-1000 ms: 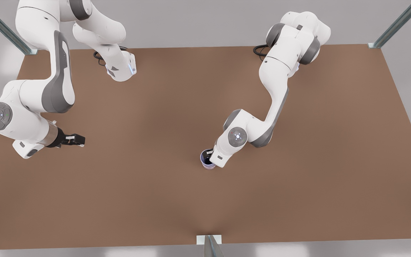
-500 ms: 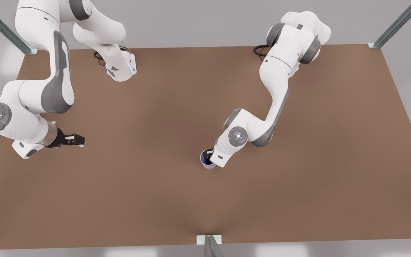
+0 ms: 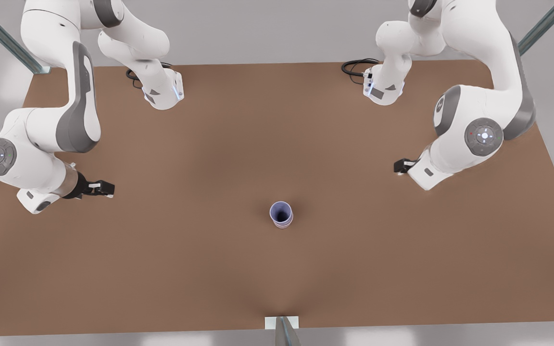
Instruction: Stack the cups, with the pink cup at the bottom and the purple cup at the top
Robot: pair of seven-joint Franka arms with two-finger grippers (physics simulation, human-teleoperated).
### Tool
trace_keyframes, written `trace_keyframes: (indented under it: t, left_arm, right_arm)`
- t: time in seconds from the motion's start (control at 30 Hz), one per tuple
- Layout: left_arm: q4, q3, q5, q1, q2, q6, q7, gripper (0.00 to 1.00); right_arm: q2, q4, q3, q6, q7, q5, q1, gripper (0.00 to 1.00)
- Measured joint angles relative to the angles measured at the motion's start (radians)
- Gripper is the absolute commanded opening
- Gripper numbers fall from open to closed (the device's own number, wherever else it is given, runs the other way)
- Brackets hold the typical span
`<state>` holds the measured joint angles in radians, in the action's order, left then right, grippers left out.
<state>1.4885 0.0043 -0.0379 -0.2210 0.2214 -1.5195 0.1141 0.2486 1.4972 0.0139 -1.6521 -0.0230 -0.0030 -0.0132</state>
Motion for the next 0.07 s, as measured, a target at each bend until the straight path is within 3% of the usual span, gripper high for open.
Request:
trace_keyframes:
  t: [0.07]
  left_arm:
    - [0.007,0.028,-0.026,0.012,0.01,0.001,0.001,1.0]
  right_arm:
    - [0.0,0.0,0.0,0.0,0.0,0.0,0.0,1.0]
